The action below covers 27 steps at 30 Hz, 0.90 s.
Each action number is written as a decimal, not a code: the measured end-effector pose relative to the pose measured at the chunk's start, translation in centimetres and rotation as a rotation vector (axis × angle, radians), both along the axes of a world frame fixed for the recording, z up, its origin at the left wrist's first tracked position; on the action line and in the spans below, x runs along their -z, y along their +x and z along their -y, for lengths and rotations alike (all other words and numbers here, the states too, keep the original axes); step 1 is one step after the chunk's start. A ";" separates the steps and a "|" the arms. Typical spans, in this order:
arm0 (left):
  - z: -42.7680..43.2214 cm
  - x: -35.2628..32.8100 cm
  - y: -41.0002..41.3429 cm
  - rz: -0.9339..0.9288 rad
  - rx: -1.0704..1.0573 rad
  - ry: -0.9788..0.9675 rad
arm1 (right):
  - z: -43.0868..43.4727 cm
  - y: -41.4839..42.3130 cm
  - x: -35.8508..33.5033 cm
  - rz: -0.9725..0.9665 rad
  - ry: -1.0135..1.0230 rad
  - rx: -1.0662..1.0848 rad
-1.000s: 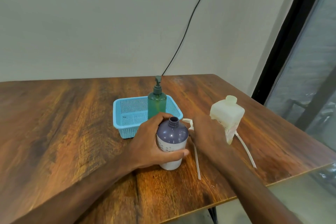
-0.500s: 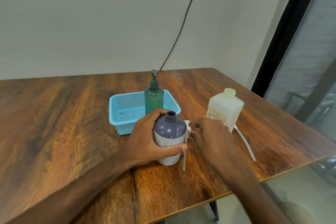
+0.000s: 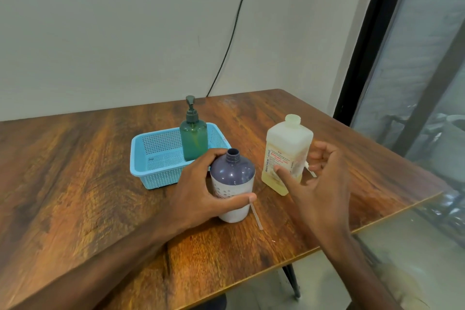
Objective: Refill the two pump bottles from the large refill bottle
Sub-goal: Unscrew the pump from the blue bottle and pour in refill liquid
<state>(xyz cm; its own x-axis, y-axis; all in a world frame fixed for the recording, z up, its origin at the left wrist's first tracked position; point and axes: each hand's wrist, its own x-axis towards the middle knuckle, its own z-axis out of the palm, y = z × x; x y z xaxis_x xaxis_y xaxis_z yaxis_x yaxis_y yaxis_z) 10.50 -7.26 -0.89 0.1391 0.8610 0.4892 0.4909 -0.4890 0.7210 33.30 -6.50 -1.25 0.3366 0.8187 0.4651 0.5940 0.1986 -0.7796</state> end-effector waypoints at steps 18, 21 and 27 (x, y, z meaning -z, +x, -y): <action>0.1 0.3 1.1 0.006 -0.019 -0.034 | -1.6 0.8 0.1 0.050 0.031 -0.281; 0.5 0.2 0.7 0.011 -0.024 -0.013 | -0.9 1.1 -0.6 0.086 0.059 -0.314; 0.7 0.5 0.0 0.027 -0.032 0.012 | 0.0 1.6 -1.8 0.176 0.168 -0.355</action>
<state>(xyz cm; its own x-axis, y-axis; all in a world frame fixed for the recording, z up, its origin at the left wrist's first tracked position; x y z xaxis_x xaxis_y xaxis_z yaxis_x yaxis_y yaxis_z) 10.49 -7.95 -1.35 0.0979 0.8591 0.5024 0.4868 -0.4816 0.7287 34.94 -6.51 0.60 -0.0492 0.7775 0.6270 0.5869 0.5305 -0.6117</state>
